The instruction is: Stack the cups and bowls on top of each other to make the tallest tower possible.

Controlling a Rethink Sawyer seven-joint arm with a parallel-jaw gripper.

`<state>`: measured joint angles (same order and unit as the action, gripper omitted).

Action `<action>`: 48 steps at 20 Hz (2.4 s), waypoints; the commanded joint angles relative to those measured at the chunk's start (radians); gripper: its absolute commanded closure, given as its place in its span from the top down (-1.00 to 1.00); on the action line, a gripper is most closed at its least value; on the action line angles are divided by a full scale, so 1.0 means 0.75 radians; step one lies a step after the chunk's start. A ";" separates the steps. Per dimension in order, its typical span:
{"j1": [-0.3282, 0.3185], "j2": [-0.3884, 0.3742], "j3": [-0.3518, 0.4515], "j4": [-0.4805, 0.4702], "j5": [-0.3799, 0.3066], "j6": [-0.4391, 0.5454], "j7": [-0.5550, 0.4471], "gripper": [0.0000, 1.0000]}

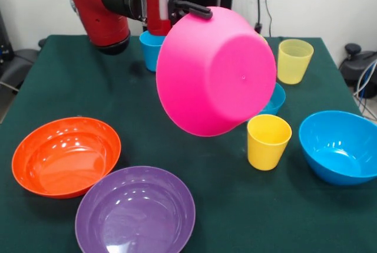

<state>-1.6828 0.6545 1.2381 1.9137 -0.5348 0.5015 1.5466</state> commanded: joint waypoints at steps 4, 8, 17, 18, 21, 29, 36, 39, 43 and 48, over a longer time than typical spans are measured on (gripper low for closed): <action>0.008 0.013 -0.117 -0.246 -0.023 0.191 -0.485 -1.00; -0.002 0.010 -0.134 -0.272 -0.027 0.223 -0.508 -1.00; -0.009 -0.004 -0.139 -0.309 -0.032 0.280 -0.526 -1.00; -0.015 -0.006 -0.143 -0.312 -0.032 0.288 -0.530 -1.00; -0.019 -0.002 -0.148 -0.324 -0.033 0.302 -0.543 -1.00; -0.033 -0.007 -0.159 -0.355 -0.029 0.352 -0.581 -1.00; -0.035 -0.020 -0.163 -0.379 0.002 0.390 -0.613 -1.00; -0.034 -0.020 -0.163 -0.398 0.023 0.416 -0.636 -1.00; -0.043 -0.001 -0.170 -0.433 0.046 0.478 -0.704 -1.00; -0.066 0.030 -0.181 -0.468 0.057 0.541 -0.783 -1.00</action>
<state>-1.7442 0.6305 1.1836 1.7631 -0.5346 0.7815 1.3908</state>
